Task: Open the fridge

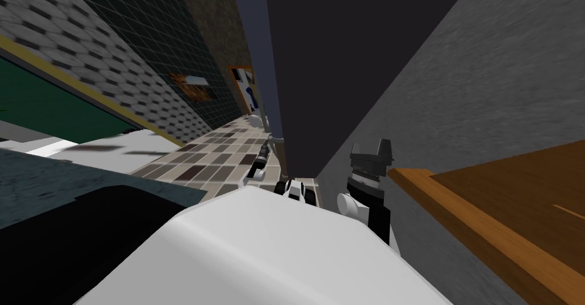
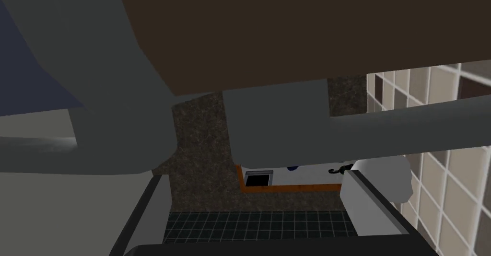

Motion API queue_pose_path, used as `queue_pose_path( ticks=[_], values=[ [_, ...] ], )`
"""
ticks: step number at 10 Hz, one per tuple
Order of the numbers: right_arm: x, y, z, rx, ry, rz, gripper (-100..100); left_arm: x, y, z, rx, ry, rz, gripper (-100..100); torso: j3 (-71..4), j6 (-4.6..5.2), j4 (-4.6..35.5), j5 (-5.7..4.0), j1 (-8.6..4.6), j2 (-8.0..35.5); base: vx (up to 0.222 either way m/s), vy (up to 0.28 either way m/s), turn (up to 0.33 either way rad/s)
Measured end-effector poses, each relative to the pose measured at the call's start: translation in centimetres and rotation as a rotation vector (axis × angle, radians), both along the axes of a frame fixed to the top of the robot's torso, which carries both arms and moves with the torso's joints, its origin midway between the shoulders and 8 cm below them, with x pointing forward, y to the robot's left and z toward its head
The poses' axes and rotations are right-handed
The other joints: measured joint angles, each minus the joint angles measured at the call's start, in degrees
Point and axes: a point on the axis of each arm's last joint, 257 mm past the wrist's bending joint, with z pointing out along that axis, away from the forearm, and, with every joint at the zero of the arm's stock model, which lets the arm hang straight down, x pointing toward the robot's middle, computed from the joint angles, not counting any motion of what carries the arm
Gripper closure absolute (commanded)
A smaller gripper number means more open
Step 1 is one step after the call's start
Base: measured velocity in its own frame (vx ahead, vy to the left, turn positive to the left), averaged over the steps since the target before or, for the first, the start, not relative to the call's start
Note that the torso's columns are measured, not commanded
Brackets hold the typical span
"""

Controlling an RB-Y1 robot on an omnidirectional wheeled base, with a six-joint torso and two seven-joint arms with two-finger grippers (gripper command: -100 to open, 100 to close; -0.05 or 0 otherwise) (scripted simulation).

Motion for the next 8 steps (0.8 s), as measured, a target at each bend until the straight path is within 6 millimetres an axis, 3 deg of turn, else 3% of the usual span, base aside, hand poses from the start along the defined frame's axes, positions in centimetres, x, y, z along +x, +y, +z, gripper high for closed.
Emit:
queue_pose_path(
  ticks=[5, 8],
  values=[
    [0.0, 0.0, 0.0, 0.000, 0.000, 0.000, 0, 0.2, -0.9, -2.8, -0.129, 0.029, 0.052, -100, -0.33, 0.37, -0.22, 0.12, -0.02, -0.61, 0.058, -0.016, 0.023],
    [0.0, 0.0, 0.0, 0.000, 0.000, 0.000, 0, 0.0, -0.9, -2.7, -0.150, 0.033, 0.066, -100, -0.33, 0.28, -0.07, 0.00, 0.02, -0.61, 0.030, 0.007, 0.027]
  ],
)
